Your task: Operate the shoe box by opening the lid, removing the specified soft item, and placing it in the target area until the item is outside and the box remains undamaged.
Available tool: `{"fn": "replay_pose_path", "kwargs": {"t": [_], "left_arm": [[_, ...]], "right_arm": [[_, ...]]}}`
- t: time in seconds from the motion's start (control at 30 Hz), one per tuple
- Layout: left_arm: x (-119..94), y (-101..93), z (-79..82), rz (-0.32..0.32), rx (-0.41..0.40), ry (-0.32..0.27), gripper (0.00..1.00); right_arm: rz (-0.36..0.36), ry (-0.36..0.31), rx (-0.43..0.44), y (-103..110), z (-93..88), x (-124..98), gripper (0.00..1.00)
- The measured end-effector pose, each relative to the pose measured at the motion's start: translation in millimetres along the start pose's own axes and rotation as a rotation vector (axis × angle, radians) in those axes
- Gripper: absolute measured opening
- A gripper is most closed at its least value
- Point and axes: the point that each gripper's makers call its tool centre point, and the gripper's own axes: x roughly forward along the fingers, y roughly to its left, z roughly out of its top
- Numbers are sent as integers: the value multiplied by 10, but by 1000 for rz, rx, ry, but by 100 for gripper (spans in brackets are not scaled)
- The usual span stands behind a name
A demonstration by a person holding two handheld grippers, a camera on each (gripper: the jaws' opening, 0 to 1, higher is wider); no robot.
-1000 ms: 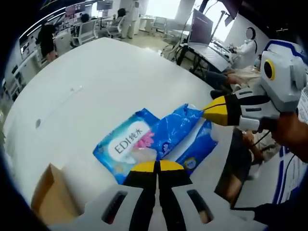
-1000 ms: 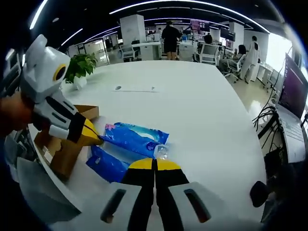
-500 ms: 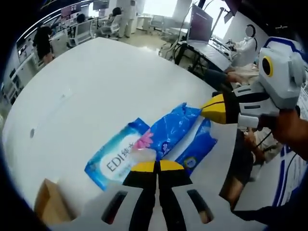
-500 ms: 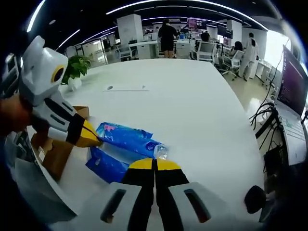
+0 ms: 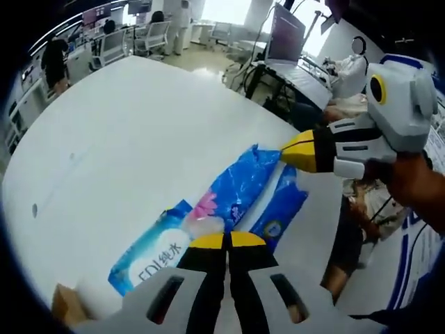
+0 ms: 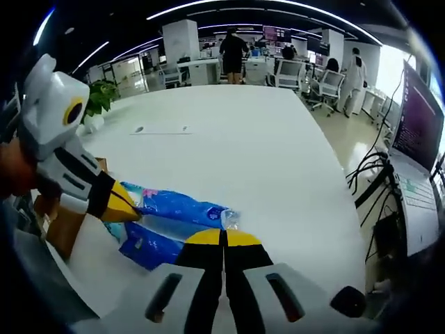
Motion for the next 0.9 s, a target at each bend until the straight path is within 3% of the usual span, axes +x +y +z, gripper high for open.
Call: {"fn": "replay_pose_path", "kwargs": {"t": [0.47, 0.9], "left_arm": [[241, -35, 253, -15, -4, 9, 0], [469, -21, 231, -20, 7, 26, 0]], "right_arm": [[-34, -1, 3, -312, 72, 110, 0], [-44, 34, 6, -452, -73, 270, 0]]}}
